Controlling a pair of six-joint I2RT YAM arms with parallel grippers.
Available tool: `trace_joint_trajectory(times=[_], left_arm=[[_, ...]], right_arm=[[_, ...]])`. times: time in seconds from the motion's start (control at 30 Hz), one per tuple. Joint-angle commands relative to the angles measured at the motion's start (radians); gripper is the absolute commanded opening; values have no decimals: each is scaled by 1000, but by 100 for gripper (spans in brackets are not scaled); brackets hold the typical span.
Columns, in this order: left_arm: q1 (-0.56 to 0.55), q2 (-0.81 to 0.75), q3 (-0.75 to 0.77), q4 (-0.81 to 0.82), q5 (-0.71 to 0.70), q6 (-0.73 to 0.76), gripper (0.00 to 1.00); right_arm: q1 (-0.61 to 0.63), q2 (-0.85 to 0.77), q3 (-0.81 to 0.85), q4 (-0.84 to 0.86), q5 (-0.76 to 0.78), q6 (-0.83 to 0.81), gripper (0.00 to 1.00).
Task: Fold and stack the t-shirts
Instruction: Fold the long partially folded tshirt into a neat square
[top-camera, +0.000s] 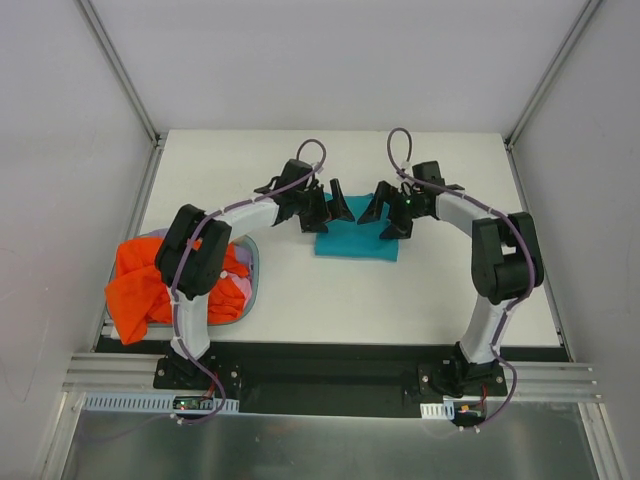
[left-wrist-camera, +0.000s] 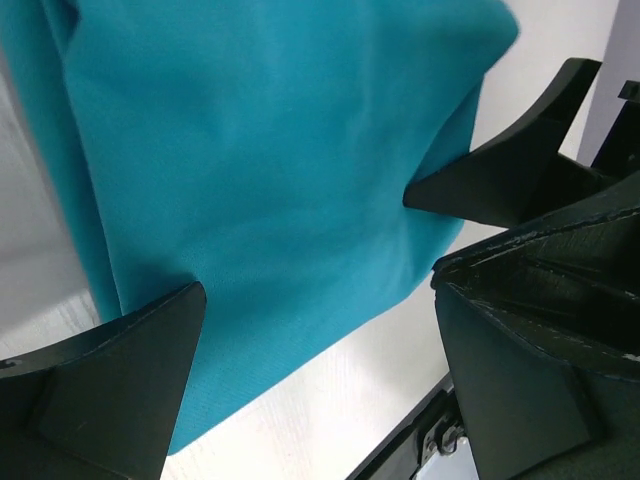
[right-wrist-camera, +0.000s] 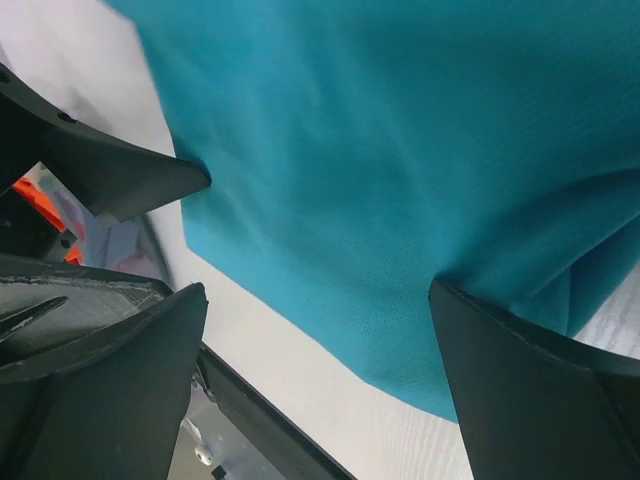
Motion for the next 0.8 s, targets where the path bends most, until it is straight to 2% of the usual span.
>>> trace_joint_trajectory(times=[0.0,0.13,0.33,0.5,0.67,0.77], left_arm=[[-14,33,-71,107,80,-39,99],[-25,4,-177,144,74,-47,99],[-67,-155,-399,164,40,-45,99],[-136,-393,-576,135,0,-42,99],[-197,-609,-607,67,-80,-31,99],[-197,-625,-565,65,-109,-5,99]], right_arm=[[-7,20,-36,55,-25,20,97],[-7,9,-82,55,-4,3,97],[-1,-56,-224,67,2,-2,97],[38,-266,-404,61,24,-22,97],[111,-524,-404,-95,140,-74,97],[114,-593,-363,-105,169,-66,97]])
